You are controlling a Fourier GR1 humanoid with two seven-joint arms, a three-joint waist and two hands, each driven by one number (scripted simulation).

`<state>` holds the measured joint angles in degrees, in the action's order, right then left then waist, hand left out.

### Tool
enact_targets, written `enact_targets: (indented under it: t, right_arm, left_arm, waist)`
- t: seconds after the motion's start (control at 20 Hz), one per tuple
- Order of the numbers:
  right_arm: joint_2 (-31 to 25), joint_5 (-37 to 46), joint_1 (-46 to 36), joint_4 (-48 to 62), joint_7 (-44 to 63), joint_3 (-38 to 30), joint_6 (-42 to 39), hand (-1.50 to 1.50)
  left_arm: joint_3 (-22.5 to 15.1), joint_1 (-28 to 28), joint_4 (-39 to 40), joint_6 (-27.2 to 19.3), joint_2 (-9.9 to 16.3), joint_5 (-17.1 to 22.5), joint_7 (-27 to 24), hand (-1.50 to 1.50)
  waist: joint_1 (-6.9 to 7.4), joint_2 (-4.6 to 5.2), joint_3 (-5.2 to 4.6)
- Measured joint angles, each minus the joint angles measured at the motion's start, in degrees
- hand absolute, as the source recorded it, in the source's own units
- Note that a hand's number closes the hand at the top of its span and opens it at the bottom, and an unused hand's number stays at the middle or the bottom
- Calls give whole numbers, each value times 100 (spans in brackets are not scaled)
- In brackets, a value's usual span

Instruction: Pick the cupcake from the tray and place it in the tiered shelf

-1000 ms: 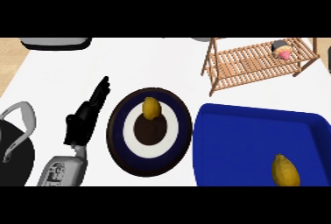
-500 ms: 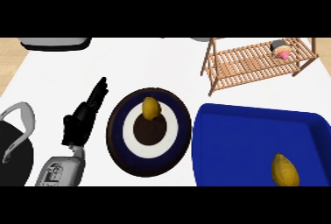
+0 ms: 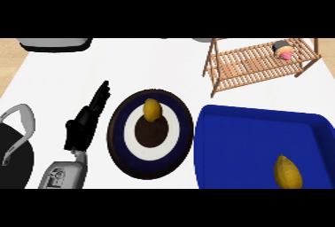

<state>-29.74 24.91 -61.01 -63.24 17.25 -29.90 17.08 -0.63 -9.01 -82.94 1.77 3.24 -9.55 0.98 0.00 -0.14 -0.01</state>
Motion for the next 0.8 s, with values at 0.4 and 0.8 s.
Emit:
enact_targets:
  t: [0.4, 0.8]
  right_arm:
    - [-1150, -552, 364, -91, 959, -773, -623, -150]
    - [-2500, -1305, 1533, 233, 1060, -1619, -2236, -150]
  left_arm:
    - [-2, 133, -193, -4, 39, -17, 79, 0]
    - [-5, 217, -288, -19, 20, -11, 69, 0]
  waist:
    - [-71, -13, 0]
    - [-110, -10, 5]
